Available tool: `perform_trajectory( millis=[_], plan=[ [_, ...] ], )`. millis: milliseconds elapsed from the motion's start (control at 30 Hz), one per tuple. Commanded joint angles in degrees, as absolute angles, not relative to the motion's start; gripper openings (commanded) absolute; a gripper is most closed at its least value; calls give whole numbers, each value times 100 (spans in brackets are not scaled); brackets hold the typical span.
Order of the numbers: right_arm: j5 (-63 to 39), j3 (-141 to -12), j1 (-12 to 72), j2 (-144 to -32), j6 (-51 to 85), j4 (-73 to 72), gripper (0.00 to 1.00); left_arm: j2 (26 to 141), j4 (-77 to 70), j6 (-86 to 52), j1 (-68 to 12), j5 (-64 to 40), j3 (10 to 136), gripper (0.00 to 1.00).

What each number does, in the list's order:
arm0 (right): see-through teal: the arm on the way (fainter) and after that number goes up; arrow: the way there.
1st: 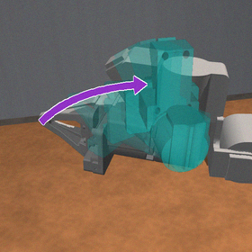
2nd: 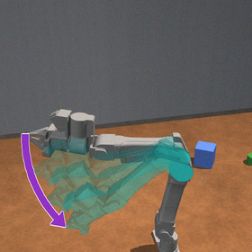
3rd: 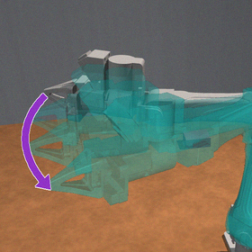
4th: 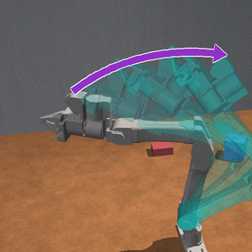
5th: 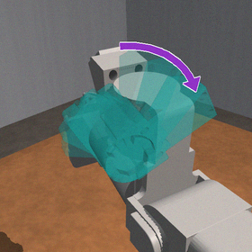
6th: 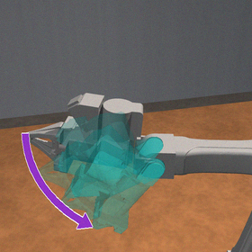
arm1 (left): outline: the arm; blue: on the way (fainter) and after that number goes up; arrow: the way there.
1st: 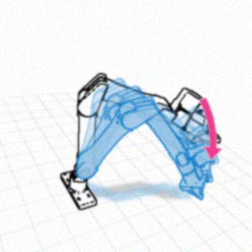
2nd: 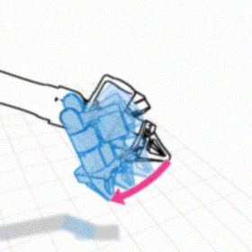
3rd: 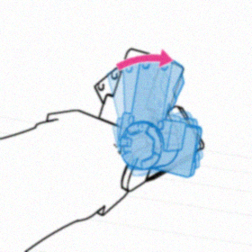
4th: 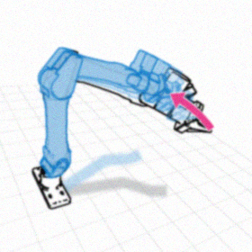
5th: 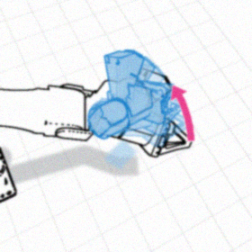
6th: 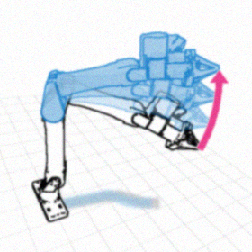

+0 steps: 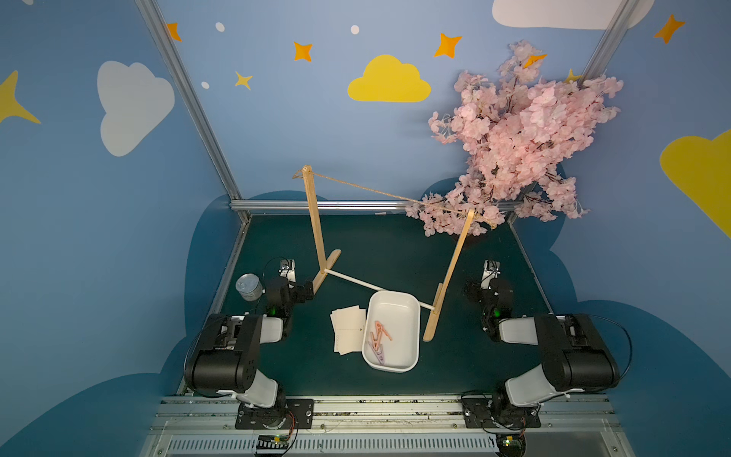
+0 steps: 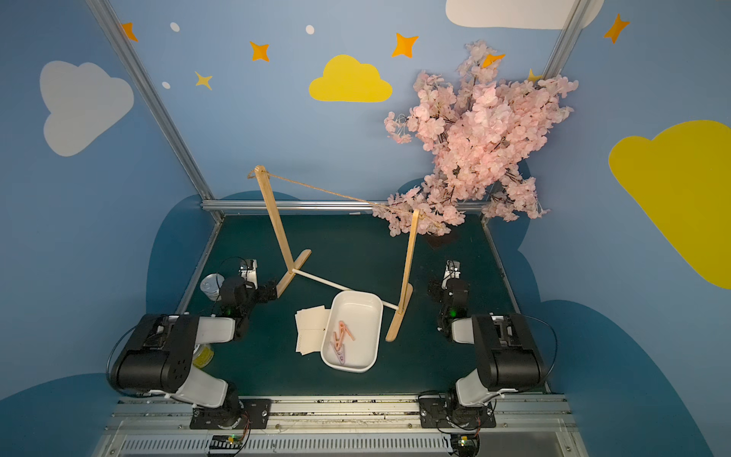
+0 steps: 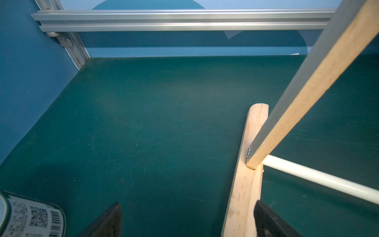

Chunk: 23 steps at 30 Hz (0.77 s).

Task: Remove the postcards from the strings
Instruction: Reset both arms

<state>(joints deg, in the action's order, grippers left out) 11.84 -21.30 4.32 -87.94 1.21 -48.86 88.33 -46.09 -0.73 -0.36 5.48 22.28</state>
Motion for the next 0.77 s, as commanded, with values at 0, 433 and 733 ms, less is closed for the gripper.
perform_trajectory(
  millis=[0, 433, 733],
  plan=[
    [1105, -2086, 416, -8860, 88, -5333, 87, 8831, -4649, -125, 0, 448, 2318, 100],
    [1107, -2188, 414, -8728, 124, -4938, 88, 8832, -4649, -123, 0, 439, 2312, 99],
    [1107, -2179, 418, -8745, 117, -4993, 87, 8833, -4648, -123, 0, 439, 2318, 99]
  ],
)
